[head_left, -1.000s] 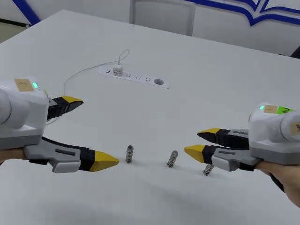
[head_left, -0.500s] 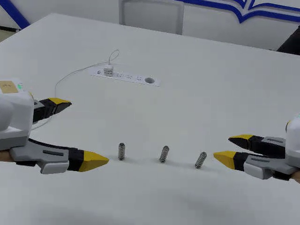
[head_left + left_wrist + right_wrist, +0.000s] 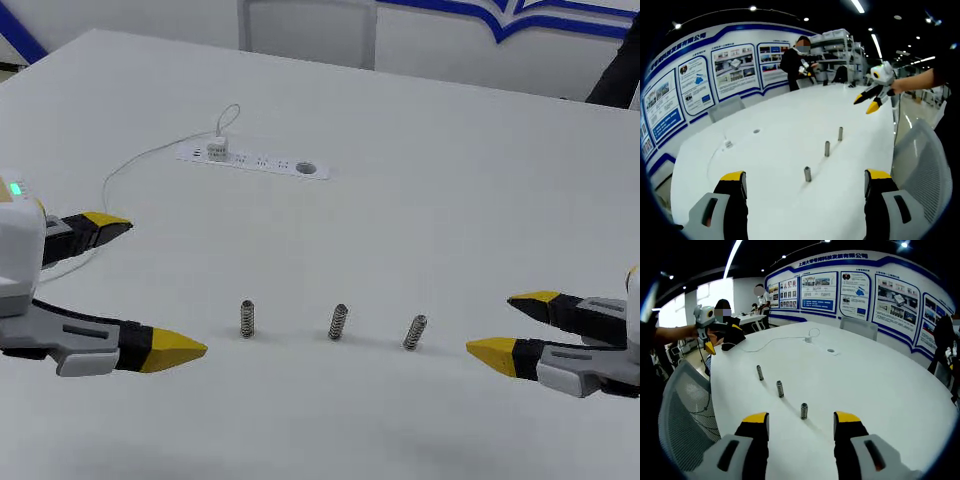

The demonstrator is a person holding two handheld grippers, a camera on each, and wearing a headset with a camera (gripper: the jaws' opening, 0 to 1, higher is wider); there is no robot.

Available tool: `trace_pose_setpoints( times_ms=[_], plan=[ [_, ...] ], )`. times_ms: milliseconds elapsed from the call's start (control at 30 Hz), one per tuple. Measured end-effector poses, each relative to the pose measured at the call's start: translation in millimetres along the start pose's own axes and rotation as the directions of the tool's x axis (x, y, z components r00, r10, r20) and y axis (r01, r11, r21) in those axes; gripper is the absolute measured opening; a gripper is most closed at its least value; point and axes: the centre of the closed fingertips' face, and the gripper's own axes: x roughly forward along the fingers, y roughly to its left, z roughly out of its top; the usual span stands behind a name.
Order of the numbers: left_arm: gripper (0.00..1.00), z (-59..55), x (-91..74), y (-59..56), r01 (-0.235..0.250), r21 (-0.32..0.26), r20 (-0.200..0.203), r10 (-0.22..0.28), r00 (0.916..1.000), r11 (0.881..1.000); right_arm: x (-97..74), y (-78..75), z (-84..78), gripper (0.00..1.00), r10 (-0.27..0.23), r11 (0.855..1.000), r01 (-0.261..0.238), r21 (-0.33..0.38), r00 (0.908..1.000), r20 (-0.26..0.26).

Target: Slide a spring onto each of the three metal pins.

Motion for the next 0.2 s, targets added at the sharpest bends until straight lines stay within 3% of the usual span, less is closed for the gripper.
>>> trace_pose_setpoints(
  times_ms=[200],
  plan=[
    [1.0, -4.8, -3.3, 2.1, -0.013, -0.011, -0.01, 0.012, 0.9999, 1.0, -0.1, 0.2, 0.0, 0.58, -0.001, 1.0, 0.001, -0.011, 1.0, 0.0]
  ],
)
